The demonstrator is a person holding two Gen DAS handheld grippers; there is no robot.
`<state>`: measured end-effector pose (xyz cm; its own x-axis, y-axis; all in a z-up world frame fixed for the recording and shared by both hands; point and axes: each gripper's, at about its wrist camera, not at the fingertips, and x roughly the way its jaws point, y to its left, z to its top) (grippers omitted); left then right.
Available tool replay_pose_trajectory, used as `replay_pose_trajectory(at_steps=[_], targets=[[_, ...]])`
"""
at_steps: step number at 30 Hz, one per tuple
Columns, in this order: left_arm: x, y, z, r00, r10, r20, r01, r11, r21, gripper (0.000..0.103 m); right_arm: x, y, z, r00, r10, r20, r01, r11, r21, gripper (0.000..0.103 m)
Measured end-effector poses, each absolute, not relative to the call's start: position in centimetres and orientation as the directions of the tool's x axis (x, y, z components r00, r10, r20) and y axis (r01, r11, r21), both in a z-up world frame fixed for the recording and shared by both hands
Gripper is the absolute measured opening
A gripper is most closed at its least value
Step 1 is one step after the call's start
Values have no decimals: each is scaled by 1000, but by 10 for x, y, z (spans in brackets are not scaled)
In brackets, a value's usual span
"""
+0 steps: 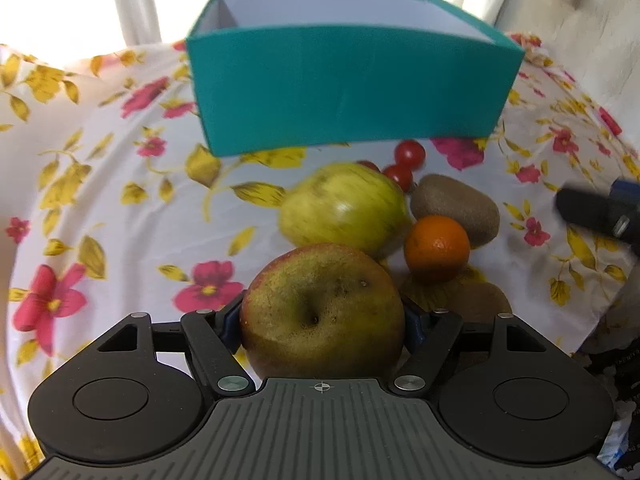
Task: Organize fruits
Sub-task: 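Grasp the large green apple with the left tool while the right tool grasps a brown kiwi, then release the green apple into the box with the left tool while the right tool releases the kiwi there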
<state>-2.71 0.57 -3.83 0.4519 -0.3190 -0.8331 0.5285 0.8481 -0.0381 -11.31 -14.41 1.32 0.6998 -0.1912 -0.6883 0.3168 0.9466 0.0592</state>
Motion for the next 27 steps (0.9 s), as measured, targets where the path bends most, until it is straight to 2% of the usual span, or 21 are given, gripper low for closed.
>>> replay_pose_trajectory(at_steps=[9,13,16,19,23,27], targets=[[-25,36,-13,525,-303,-795,467,884,-28,78,-106,-102,-18,629,-70,-775,176,983,54,91],[-21,39,-11,524,-295,-799,463,886,-24,78,-103,-94,-34,568,-43,-822,166,984,63,76],[-21,40,-10,521,-298,-800,467,884,-25,78,-101,-90,-41,550,-41,-834,168,984,62,70],[-21,36,-9,518,-305,-799,476,879,-27,78,-99,-85,-45,551,-29,-834,158,985,71,56],[-21,31,-6,523,-309,-795,487,873,-19,78,-96,-80,-48,560,-45,-827,146,988,45,50],[-19,26,3,536,-317,-783,492,870,-15,78,-97,-90,-40,566,-43,-824,189,979,79,50]])
